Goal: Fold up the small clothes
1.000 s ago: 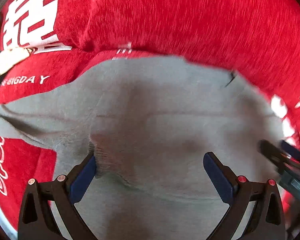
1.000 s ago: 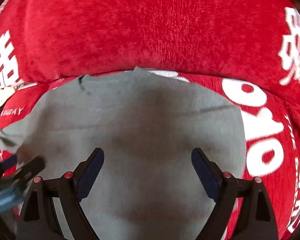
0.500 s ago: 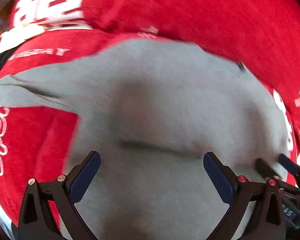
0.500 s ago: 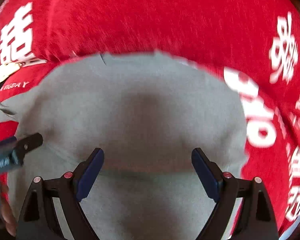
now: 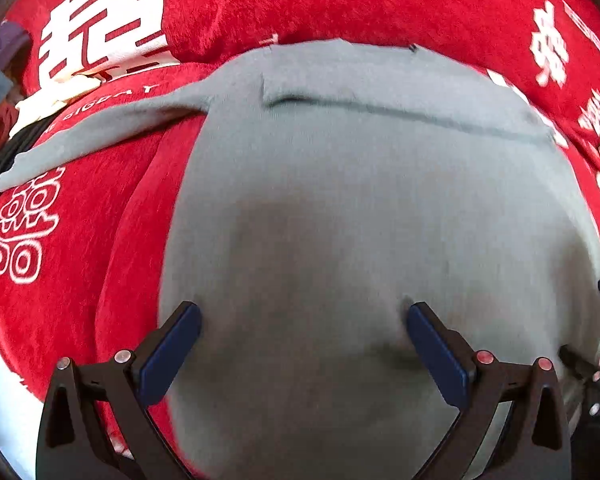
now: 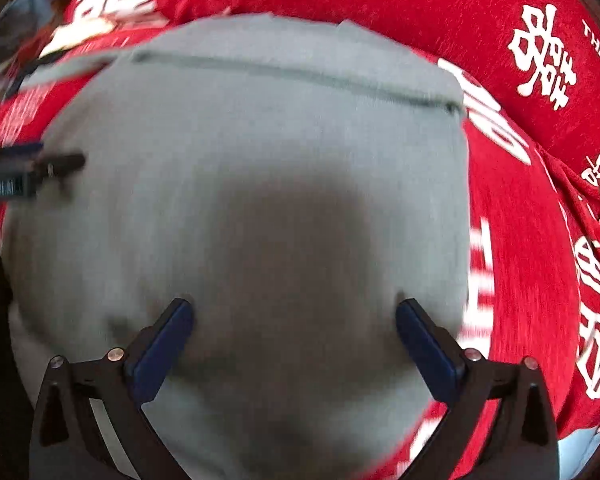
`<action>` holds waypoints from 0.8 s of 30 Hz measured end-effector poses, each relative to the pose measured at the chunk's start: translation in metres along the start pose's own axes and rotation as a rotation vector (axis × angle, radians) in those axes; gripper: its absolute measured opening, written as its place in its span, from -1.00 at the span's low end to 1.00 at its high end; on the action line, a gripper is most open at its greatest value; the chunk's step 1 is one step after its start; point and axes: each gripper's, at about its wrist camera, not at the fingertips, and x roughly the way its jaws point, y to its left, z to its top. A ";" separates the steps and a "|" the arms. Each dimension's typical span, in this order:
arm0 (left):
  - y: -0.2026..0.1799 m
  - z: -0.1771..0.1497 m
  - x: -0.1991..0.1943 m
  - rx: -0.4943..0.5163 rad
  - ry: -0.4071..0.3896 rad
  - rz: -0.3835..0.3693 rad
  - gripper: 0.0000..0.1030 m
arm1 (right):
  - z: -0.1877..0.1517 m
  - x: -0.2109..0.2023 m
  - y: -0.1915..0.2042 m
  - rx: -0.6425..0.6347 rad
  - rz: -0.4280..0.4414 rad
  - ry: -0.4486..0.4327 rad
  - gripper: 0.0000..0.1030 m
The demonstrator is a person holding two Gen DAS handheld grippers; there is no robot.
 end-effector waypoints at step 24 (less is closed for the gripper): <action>-0.010 -0.046 -0.027 0.142 0.142 -0.060 1.00 | -0.072 -0.014 0.013 -0.334 -0.064 0.098 0.99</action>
